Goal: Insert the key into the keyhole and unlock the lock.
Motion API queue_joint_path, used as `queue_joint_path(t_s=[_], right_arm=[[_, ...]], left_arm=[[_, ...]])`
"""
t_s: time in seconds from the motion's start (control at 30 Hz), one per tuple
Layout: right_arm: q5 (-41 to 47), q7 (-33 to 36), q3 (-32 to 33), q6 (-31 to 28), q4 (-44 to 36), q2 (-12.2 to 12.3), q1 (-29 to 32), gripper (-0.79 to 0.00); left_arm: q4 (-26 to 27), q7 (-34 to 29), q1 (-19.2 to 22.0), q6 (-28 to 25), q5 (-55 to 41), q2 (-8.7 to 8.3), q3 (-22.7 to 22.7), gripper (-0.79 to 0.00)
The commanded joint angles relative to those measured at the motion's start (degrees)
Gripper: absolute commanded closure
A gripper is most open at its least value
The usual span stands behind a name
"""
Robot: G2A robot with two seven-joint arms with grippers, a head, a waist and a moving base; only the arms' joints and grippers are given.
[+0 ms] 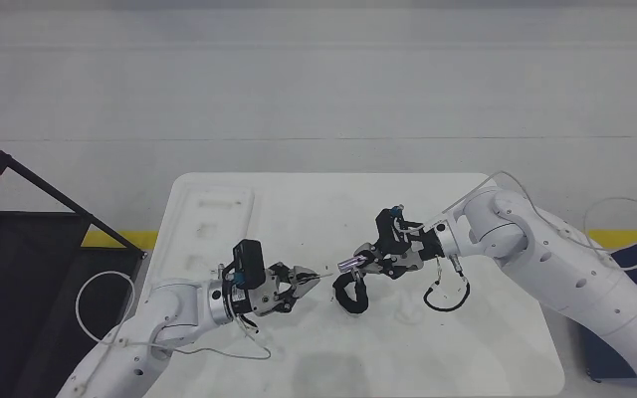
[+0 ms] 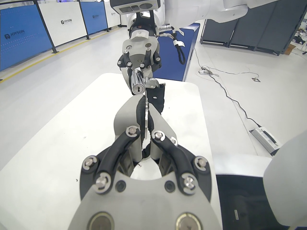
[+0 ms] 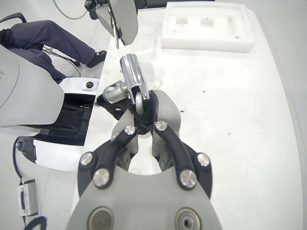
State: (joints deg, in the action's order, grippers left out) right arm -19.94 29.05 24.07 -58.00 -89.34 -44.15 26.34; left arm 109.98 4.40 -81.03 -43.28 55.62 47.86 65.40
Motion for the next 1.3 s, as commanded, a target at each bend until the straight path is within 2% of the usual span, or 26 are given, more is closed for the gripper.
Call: queue_joint_path(t_s=[0.0,0.2,0.5,1.27], right_arm=[[0.0,0.0,0.0,0.0,0.0,0.0,0.0,0.0],[0.0,0.0,0.0,0.0,0.0,0.0,0.0,0.0],[0.0,0.0,0.0,0.0,0.0,0.0,0.0,0.0],[0.0,0.0,0.0,0.0,0.0,0.0,0.0,0.0]], left_arm=[[0.2,-1.1,0.1,0.9,-0.4,0.15,-0.2,0.0],[0.8,-3.4,0.4,3.4,-1.3,0.67,-0.8,0.0],[0.7,-3.4,0.6,1.5,-0.6,1.13,-1.1,0.0],[0.0,-3.0,1.0,1.4,-1.0,2.31,-0.2,0.0]])
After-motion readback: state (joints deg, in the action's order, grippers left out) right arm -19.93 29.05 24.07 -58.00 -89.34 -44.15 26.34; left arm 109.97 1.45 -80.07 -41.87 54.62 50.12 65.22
